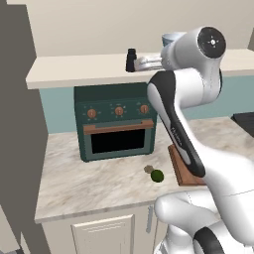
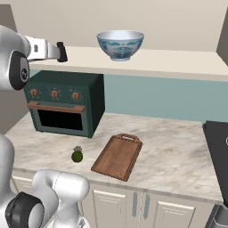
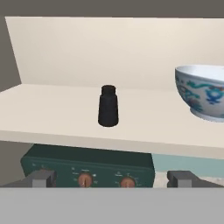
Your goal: Open the cabinet. Place the bowl and condiment on the counter. Then place the lime and garlic on the cutting board.
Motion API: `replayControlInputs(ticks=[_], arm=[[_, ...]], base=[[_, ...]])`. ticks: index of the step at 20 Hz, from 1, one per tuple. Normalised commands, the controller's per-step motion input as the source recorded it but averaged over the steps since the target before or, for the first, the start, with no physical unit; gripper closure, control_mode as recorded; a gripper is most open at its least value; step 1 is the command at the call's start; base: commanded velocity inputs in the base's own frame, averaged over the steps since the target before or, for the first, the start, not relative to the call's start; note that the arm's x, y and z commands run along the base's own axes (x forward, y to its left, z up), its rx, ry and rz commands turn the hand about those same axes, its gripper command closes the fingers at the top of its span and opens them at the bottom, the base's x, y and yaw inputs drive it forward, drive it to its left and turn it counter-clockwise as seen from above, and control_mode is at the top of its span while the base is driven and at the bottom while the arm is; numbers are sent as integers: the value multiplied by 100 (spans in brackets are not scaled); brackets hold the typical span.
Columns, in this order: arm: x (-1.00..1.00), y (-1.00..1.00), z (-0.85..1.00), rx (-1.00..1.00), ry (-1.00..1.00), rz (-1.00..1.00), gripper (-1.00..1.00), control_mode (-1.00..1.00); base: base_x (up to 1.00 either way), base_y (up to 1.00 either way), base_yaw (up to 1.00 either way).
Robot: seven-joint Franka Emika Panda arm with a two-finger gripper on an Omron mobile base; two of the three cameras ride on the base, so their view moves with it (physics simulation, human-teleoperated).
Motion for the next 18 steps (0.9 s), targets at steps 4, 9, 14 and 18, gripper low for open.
replayControlInputs(ticks=[4,9,14,18], arm=[[8,0,-19,-2,0,-1,-100,-100],[15,3,-15,-2,0,-1,-100,-100],[32,6,-1,0,0,0,-100,-100],[36,8,0,0,0,0,-100,-100]], base=[[0,0,0],[0,0,0],[0,0,0],[0,0,0]])
